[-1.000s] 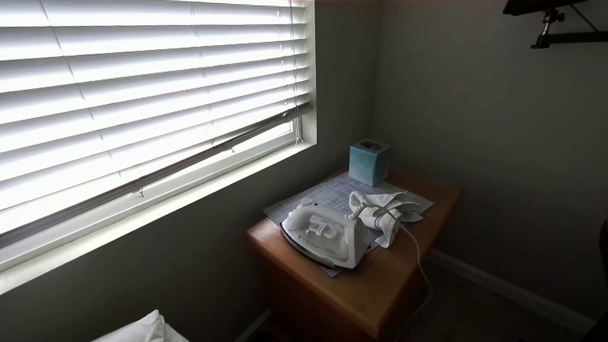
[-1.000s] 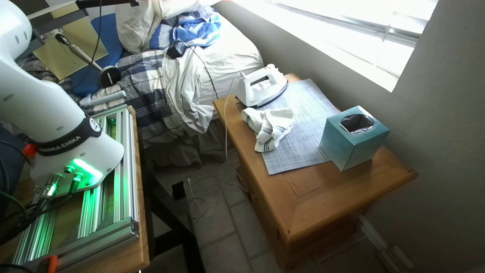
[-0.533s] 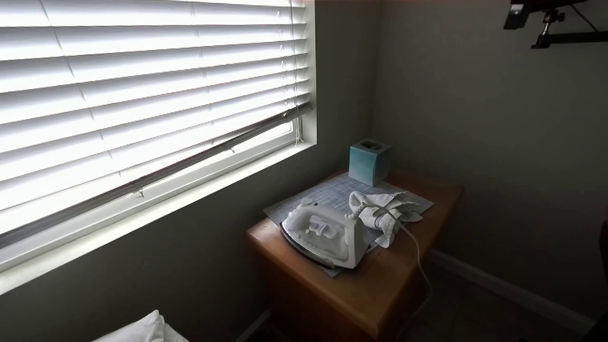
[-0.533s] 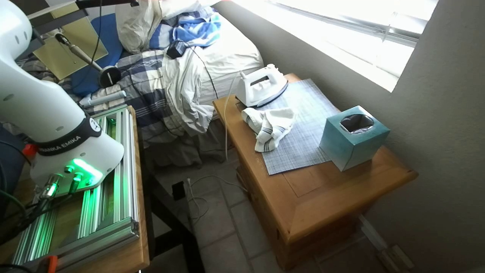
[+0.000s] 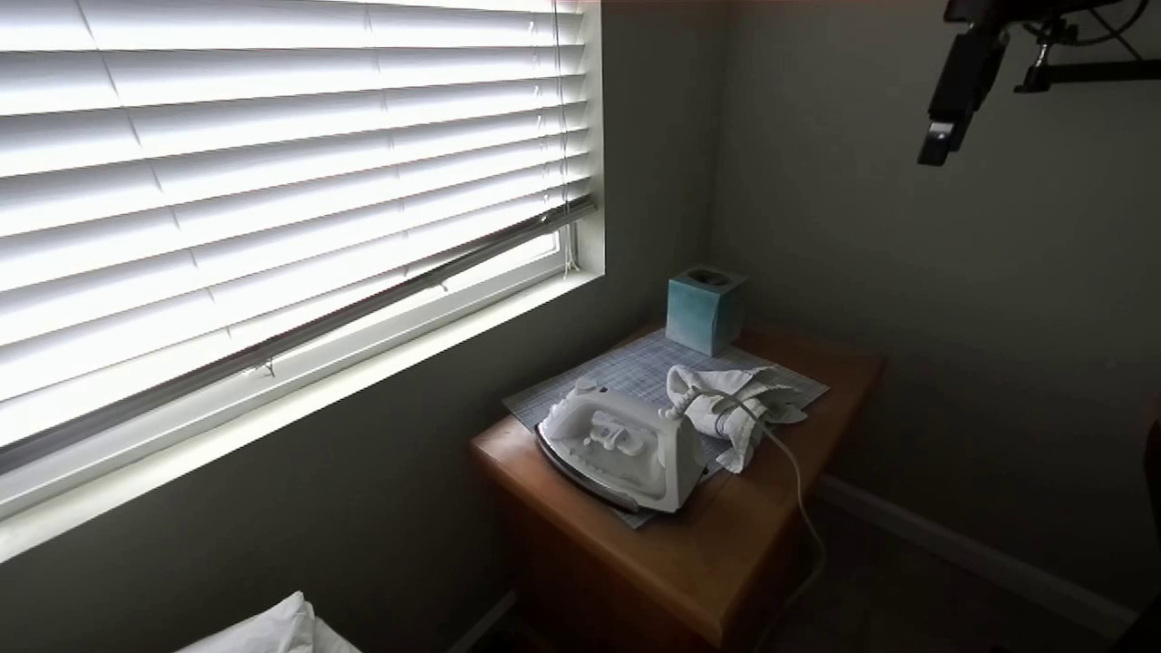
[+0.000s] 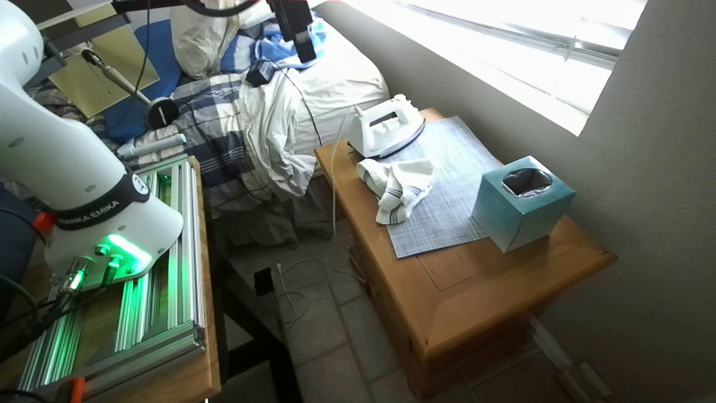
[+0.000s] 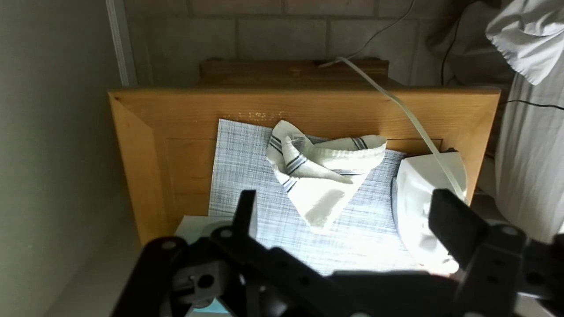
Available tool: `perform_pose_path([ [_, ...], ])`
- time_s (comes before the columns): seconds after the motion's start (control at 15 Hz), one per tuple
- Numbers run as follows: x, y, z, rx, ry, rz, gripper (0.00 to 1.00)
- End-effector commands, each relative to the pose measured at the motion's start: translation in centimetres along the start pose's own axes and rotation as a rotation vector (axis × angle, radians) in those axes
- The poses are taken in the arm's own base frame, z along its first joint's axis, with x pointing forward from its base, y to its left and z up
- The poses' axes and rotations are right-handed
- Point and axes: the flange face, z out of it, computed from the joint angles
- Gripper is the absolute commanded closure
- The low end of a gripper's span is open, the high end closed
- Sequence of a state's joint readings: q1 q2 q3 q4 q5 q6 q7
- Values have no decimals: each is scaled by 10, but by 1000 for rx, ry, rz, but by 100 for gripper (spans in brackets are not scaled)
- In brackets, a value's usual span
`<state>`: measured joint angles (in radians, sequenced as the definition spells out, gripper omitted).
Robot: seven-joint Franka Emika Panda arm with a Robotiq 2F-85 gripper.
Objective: Partially unfold the towel
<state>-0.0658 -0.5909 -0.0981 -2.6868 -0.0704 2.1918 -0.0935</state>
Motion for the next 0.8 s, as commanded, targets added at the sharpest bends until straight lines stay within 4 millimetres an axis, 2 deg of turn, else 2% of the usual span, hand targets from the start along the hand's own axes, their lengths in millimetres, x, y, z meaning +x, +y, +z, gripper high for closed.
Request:
perform_pose_path([
  [0.0,10,-6,39,-28,57,-180,0],
  [0.33,26,17,97,-47,28,-433,0],
  [0.6,31,32,141,-53,-7,-570,0],
  [0.67,20,26,120,-37,5,-499,0],
  [0.73,21,27,130,-37,-2,-520,0],
])
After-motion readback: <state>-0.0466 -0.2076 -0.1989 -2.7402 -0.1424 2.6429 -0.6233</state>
